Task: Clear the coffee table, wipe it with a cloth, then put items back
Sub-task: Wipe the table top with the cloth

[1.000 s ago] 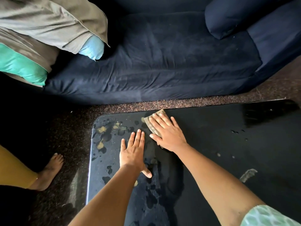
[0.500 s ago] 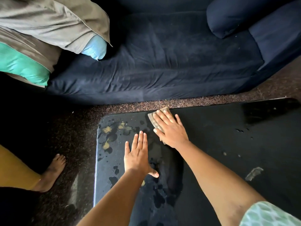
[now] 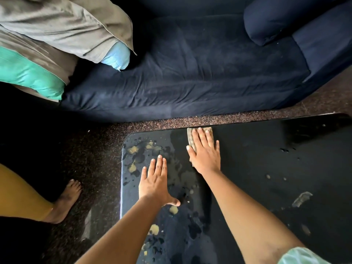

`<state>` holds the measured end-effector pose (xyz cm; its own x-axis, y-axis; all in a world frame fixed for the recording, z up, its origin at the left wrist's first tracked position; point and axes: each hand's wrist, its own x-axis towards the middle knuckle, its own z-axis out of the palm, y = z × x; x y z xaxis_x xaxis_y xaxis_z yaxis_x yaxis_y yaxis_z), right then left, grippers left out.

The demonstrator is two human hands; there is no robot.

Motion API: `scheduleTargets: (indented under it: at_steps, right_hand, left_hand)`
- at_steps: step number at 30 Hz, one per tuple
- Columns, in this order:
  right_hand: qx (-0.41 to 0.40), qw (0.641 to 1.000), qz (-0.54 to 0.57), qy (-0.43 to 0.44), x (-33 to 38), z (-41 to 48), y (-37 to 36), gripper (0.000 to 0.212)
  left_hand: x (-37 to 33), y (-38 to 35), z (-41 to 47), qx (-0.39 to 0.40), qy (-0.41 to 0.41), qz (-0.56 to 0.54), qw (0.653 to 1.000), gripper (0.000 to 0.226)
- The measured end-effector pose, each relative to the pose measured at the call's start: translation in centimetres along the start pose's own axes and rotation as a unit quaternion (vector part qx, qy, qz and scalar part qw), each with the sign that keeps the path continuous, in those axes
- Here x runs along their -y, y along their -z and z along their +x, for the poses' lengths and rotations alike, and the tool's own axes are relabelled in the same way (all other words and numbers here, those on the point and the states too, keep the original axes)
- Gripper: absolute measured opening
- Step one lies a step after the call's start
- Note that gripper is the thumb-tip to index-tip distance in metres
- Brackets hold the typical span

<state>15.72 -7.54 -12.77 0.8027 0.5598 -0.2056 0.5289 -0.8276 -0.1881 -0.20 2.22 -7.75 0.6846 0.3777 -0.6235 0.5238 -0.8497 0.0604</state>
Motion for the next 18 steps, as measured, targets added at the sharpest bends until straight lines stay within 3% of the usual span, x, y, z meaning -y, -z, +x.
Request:
scheduleTargets:
  at_steps: [2,3,8,10,14,16,18]
  right_hand:
    - [-0.008,0.998,0.026,-0.056,2.2,-0.1,-0.4,0.066]
    - [-0.009,0.998,0.035,-0.044,3.2,-0.3,-0.6,0.067]
    - [0.016,0.978,-0.037,0.205,0.0,-3.4,-0.7,0.065]
    - [0.016,0.984,-0.057,0.169,-2.1,-3.5,-0.4,0.065]
    - [-0.001,0.998,0.022,-0.064,1.0,-2.0,-0.6,0.065]
    - [-0.015,0.998,0.034,-0.052,3.7,-2.6,-1.3,0.067]
    - [-0.012,0.998,0.017,0.064,4.0,-4.2,-1.9,0.067]
  left_hand:
    - [-0.2,0.0,0.1,-0.005,0.0,0.007,1.0,0.144]
    - [-0.3,0.1,0.2,-0.007,0.001,0.007,1.0,0.144]
    - [-0.2,0.0,0.0,-0.009,0.0,-0.01,1.0,0.141]
    - [0.0,0.0,0.0,-0.009,-0.004,-0.014,1.0,0.14]
    - [0.5,0.4,0.2,-0.001,-0.014,0.001,1.0,0.137]
    - [0.7,0.4,0.3,-0.003,-0.016,0.005,1.0,0.135]
    - [0.9,0.4,0.3,-0.006,-0.02,0.005,1.0,0.133]
